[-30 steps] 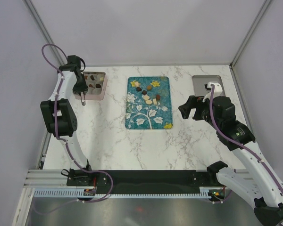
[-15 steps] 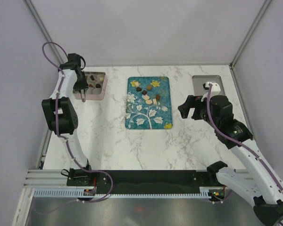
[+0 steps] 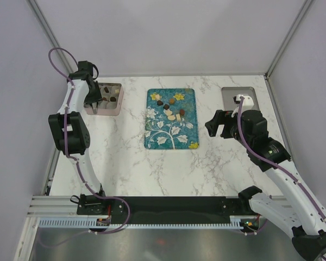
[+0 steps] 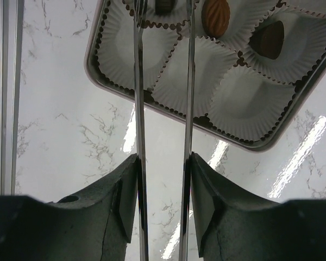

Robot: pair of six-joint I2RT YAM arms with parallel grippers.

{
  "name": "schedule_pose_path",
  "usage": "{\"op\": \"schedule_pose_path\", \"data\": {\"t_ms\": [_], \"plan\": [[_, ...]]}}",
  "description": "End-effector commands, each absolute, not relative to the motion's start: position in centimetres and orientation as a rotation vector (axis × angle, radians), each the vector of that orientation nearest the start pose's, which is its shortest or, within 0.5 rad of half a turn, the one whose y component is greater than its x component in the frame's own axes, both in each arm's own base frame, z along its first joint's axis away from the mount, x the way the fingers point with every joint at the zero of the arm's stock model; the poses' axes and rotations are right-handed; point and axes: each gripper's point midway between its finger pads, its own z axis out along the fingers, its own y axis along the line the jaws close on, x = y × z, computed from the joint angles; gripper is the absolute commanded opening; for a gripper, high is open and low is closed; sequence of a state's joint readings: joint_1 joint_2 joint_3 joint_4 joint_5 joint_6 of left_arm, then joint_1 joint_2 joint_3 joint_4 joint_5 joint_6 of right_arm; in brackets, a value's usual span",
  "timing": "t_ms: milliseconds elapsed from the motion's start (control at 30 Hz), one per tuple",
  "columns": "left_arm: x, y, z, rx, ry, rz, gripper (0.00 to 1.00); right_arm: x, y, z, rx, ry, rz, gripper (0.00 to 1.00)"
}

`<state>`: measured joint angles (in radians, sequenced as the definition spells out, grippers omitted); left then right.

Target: Pack the chocolate

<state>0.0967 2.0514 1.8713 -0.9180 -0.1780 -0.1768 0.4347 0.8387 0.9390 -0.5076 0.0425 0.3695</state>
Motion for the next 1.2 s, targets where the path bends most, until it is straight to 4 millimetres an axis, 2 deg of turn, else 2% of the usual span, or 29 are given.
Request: {"op": "schedule_pose_path", "data": {"t_ms": [0,100,167,200,267,300,333,400,433,467,500,533,600,633,767,800,933,1167], "plan": [[47.4,6.9,19.3,-0.379,2.449,0.184,0.49,26.9,13.1,27.2,-0.035,1.953,0.479,0.97],[46.5,5.6,22.1,-0.357,2.396,0.12,0.48,26.8,13.1,27.3,-0.028,1.952,0.488,0.97],[45.5,3.9,22.3,-0.314,2.406,0.055,0.47,26.7,13.3,27.3,-0.023,1.956,0.504,0.97],[44.7,3.3,23.9,-0.305,2.373,0.042,0.47,26.7,13.4,27.2,-0.021,1.961,0.513,0.97],[43.7,1.1,24.5,-0.242,2.368,-0.024,0.47,26.5,13.7,27.2,-0.019,1.965,0.533,0.97],[43.1,0.3,23.9,-0.222,2.383,-0.047,0.48,26.4,13.8,27.1,-0.024,1.968,0.542,0.97],[42.3,-2.1,24.9,-0.152,2.364,-0.089,0.47,26.4,13.7,27.0,-0.024,1.973,0.539,0.97],[41.2,-4.4,24.4,-0.079,2.376,-0.113,0.48,26.3,13.6,26.8,-0.023,1.978,0.533,0.97],[40.4,-7.1,24.5,0.006,2.375,-0.145,0.48,26.2,13.5,26.7,-0.021,1.985,0.524,0.97],[39.7,-8.3,25.0,0.044,2.363,-0.163,0.47,26.2,13.4,26.8,-0.02,1.984,0.52,0.97],[39.1,-9.7,24.5,0.068,2.371,-0.186,0.48,26.2,13.3,26.7,-0.021,1.987,0.514,0.97],[38.2,-12.4,24.4,0.141,2.366,-0.224,0.48,26.2,13.1,26.7,-0.017,1.988,0.503,0.97],[36.7,-15.5,23.8,0.228,2.371,-0.307,0.48,26.1,13.0,26.9,-0.015,1.983,0.499,0.97],[35.9,-17.8,23.7,0.296,2.357,-0.336,0.48,26.0,13.0,26.9,-0.013,1.984,0.5,0.97],[34.7,-21.6,22.0,0.458,2.338,-0.388,0.5,25.8,12.8,27.0,-0.011,1.986,0.499,0.97],[34.5,-22.1,20.9,0.489,2.355,-0.39,0.5,25.8,12.8,27.0,-0.013,1.986,0.498,0.97],[34.2,-23.3,19.0,0.552,2.374,-0.402,0.51,25.6,12.6,27.2,-0.01,1.981,0.488,0.97],[34.3,-23.8,15.4,0.621,2.433,-0.378,0.52,25.7,12.4,27.1,-0.012,1.982,0.473,0.97]]}}
